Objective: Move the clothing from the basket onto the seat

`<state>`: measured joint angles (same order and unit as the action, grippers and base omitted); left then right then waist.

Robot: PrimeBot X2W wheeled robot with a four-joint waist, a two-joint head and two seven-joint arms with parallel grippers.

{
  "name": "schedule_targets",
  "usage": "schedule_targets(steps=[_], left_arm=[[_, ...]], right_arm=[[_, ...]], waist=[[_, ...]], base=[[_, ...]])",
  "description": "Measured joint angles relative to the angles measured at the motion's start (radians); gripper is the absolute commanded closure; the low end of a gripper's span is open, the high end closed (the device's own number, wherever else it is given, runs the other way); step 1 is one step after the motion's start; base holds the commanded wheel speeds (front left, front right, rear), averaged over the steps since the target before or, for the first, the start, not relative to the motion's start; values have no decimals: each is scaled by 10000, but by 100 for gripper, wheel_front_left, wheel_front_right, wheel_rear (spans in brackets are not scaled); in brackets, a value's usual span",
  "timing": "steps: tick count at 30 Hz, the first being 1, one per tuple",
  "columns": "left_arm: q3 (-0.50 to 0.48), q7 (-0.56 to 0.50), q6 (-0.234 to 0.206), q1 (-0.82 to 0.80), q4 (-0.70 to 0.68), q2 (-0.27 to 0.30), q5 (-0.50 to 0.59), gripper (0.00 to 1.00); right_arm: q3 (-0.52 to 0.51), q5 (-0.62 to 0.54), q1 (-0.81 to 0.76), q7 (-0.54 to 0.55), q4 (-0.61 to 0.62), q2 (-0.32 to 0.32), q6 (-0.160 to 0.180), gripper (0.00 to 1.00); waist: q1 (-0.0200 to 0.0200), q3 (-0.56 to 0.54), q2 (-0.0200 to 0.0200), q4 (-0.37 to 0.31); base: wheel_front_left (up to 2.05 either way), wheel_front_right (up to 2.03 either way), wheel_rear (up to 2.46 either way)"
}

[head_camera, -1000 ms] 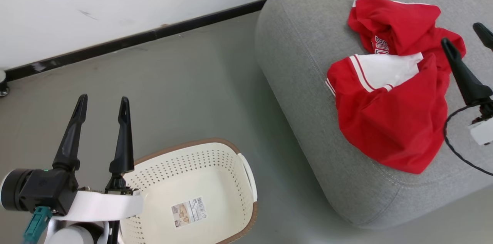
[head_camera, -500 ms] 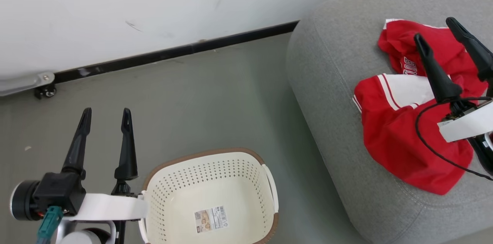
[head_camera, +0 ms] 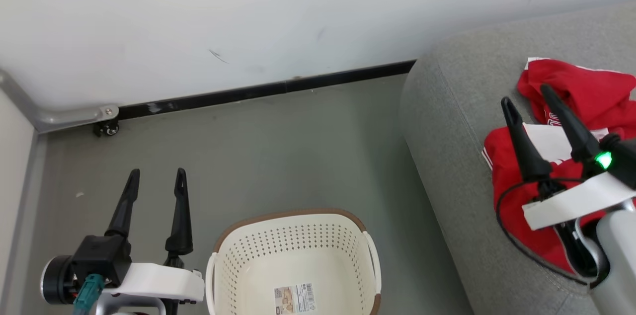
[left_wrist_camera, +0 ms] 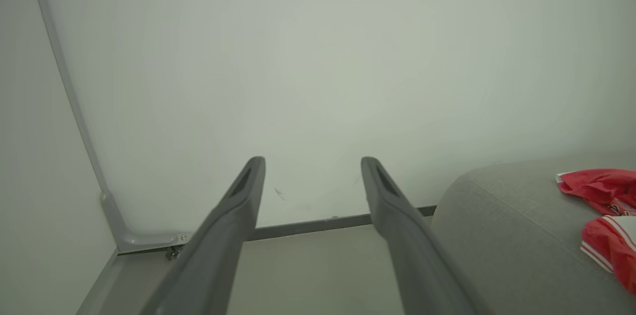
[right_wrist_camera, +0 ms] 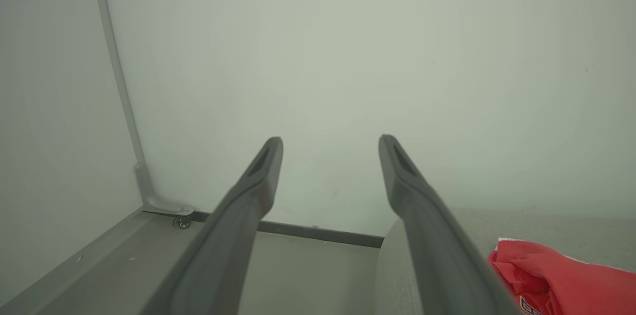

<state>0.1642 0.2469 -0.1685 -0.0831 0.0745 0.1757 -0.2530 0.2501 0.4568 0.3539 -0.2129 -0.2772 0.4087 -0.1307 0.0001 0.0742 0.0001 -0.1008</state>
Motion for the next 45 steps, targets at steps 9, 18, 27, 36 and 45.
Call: schedule_targets(steps=[9, 18, 27, 36, 45], left_arm=[[219, 2, 0, 222, 359, -232, 4, 0], [374, 2, 0, 332, 637, -278, 21, 0], [395, 4, -4, 622, 984, -276, 65, 0], [360, 4, -79, 802, 1197, -297, 65, 0], [332, 13, -213, 802, 1252, -504, 65, 0]], right_arm=[[-579, -556, -1164, -86, -134, -865, 0, 0], [-892, -1114, -2229, -73, -84, -1643, 0, 0], [-1204, -1697, -2987, 31, -10, -2401, 0, 0], [-1436, -2196, -3381, 142, 176, -2828, 0, 0], [-1549, -2347, -3760, 286, 407, -3091, 0, 0]], waist=[[0, -508, 0, 404], [0, -904, 0, 685], [0, -1120, 0, 740], [0, -1210, 0, 625], [0, -1309, 0, 667]], base=[[0, 0, 0], [0, 0, 0], [0, 0, 0], [0, 0, 0], [0, 0, 0]])
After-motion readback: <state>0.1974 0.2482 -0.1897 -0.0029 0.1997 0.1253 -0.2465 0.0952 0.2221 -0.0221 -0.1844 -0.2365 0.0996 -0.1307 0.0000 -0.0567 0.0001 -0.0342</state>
